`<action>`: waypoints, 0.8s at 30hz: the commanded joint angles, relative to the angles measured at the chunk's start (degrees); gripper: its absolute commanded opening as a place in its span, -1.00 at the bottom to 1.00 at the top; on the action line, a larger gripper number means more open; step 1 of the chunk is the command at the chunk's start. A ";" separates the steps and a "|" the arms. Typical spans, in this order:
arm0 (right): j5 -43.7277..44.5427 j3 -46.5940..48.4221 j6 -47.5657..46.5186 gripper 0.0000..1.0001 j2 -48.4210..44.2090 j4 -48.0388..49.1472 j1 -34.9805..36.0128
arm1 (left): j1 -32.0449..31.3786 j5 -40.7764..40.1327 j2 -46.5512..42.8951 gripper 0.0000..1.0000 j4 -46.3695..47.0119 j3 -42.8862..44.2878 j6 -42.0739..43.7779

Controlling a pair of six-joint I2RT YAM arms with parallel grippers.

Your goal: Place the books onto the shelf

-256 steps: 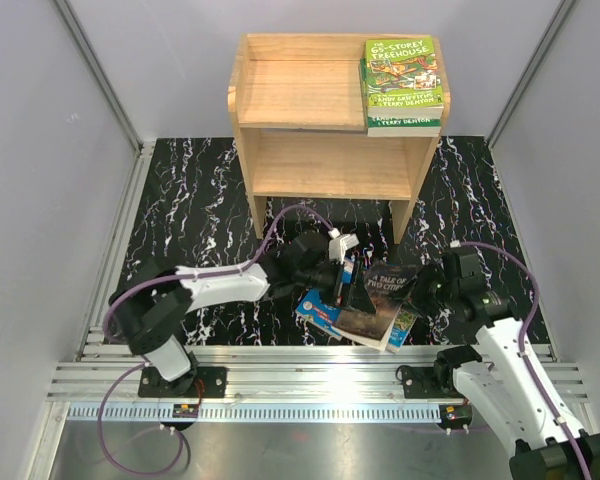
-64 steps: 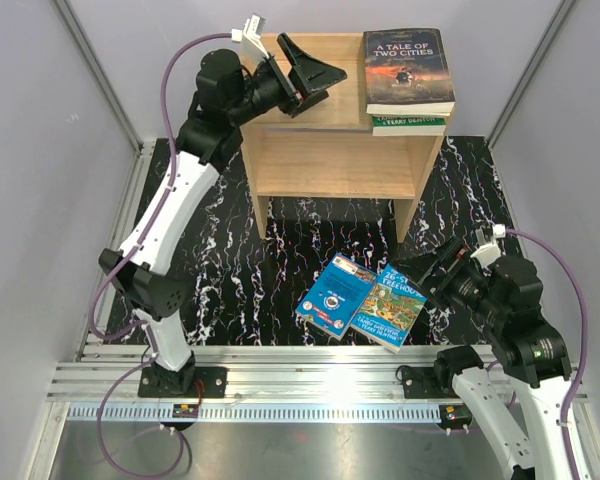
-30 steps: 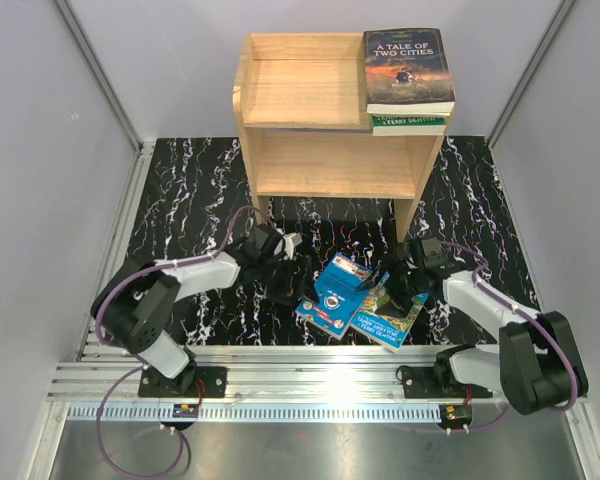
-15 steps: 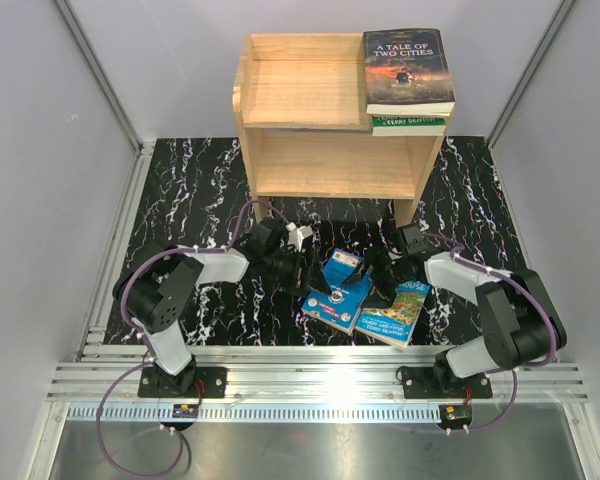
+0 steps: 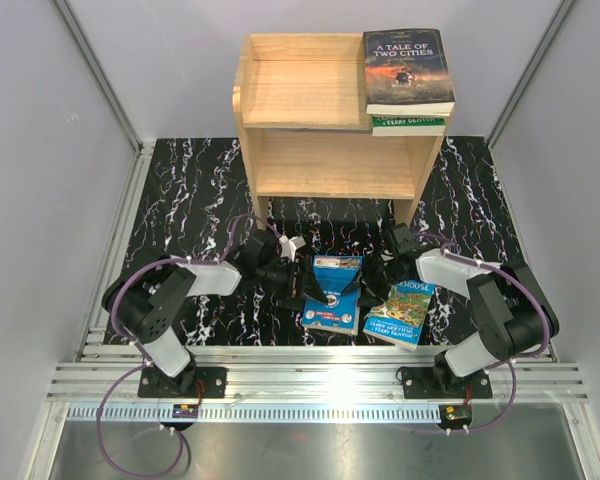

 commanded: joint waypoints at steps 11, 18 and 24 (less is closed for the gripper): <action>7.91 -2.90 -1.73 -1.00 -3.14 7.05 4.53 | -2.64 5.18 -8.11 0.97 14.71 -4.70 -6.85; 7.30 -4.39 -0.85 -1.00 -12.45 5.38 4.70 | -2.47 1.40 -10.57 0.97 16.55 -8.92 -8.94; 6.77 -4.57 -0.06 -1.00 -18.00 3.71 4.70 | -2.20 -1.33 -7.26 0.98 36.89 -16.55 -20.00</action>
